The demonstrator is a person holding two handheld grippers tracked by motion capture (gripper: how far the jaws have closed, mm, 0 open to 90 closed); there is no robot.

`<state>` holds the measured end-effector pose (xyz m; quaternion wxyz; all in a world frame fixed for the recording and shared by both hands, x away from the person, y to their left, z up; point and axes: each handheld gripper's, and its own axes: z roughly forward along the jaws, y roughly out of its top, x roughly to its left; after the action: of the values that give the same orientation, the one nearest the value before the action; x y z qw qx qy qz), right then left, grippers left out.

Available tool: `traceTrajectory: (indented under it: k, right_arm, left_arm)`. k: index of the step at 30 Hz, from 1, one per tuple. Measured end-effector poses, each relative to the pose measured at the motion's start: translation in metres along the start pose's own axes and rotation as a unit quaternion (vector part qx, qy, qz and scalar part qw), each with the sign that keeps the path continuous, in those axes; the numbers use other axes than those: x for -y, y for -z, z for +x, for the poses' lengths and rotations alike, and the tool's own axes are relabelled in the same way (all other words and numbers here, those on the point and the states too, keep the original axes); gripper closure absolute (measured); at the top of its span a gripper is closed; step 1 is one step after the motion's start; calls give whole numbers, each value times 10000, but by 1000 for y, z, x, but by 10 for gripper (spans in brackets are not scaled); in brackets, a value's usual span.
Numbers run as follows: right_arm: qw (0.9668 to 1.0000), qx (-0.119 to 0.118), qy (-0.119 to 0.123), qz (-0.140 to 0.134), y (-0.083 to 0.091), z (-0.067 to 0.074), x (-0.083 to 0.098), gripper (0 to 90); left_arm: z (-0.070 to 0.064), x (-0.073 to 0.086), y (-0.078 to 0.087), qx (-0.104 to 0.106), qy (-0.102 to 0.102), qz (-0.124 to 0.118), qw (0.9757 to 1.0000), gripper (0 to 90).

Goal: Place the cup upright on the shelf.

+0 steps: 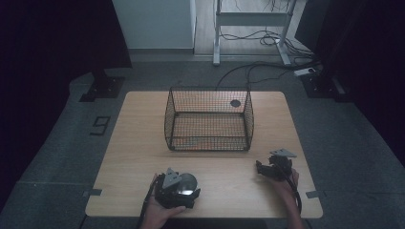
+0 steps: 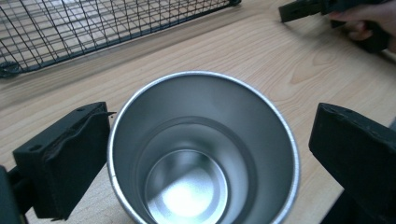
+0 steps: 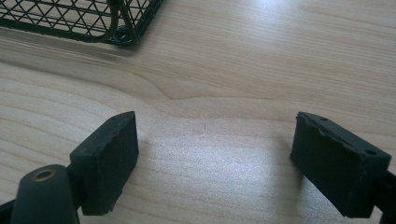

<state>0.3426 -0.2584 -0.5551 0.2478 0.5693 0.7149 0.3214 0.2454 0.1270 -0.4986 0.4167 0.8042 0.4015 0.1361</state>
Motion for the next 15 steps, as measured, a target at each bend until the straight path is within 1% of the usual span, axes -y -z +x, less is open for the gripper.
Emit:
traceTrajectory:
  k: [5,6,10,12,14,15]
  right_arm:
    - [10000,-1,0,1,0,0,0,144]
    - [10000,-1,-2,2,0,0,0,144]
    - [10000,-3,-7,6,0,0,0,144]
    - [10000,-4,-7,6,0,0,0,144]
    - [10000,-3,-7,5,0,0,0,144]
    - [10000,-3,-7,4,-1,0,-1,144]
  left_arm:
    - [0,4,-6,-11,25,16,10000,0]
    - [-1,5,-9,-43,-20,75,10000,0]
    - [-1,7,-12,-61,-13,91,9999,10]
    - [-1,8,-12,-75,-25,43,10000,39]
    - [-1,8,-11,-131,-43,10,9999,106]
    - [-1,8,-11,-107,-57,13,9999,135]
